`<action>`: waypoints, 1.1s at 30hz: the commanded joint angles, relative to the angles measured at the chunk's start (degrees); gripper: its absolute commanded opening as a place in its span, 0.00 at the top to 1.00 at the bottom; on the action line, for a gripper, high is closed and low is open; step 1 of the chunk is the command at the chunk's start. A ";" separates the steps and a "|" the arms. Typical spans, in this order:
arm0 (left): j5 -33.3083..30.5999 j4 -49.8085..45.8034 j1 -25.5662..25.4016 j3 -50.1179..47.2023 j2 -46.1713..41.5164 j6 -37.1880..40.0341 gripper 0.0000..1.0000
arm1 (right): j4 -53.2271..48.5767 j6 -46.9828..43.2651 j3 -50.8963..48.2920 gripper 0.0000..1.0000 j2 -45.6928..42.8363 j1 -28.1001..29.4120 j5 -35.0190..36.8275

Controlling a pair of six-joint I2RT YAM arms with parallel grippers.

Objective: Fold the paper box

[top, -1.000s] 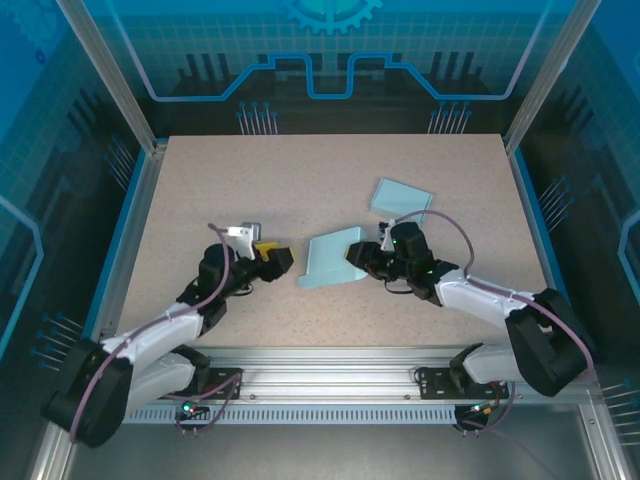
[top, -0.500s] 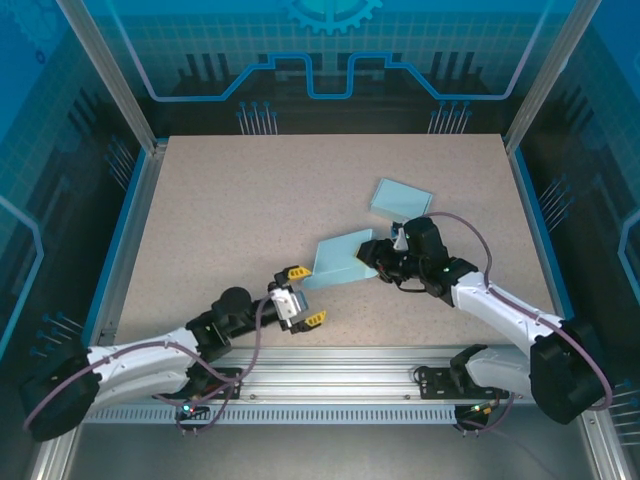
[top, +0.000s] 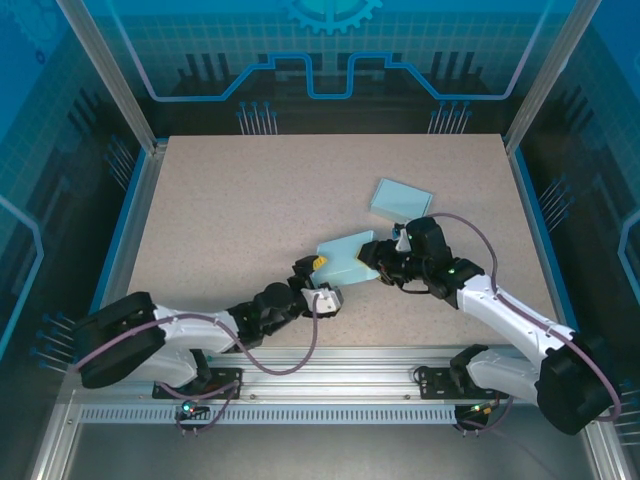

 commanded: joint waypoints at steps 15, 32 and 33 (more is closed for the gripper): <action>-13.97 17.78 -2.35 4.95 11.95 8.65 0.34 | -3.18 0.53 1.26 0.51 -2.73 0.60 0.56; -1.64 -38.72 -1.63 8.48 -13.96 -5.96 0.57 | -12.01 -6.90 3.09 0.00 -8.22 -5.10 1.77; -0.32 -43.13 -1.34 9.47 -15.09 -7.14 0.60 | -12.47 -7.26 2.90 0.00 -8.95 -5.86 2.08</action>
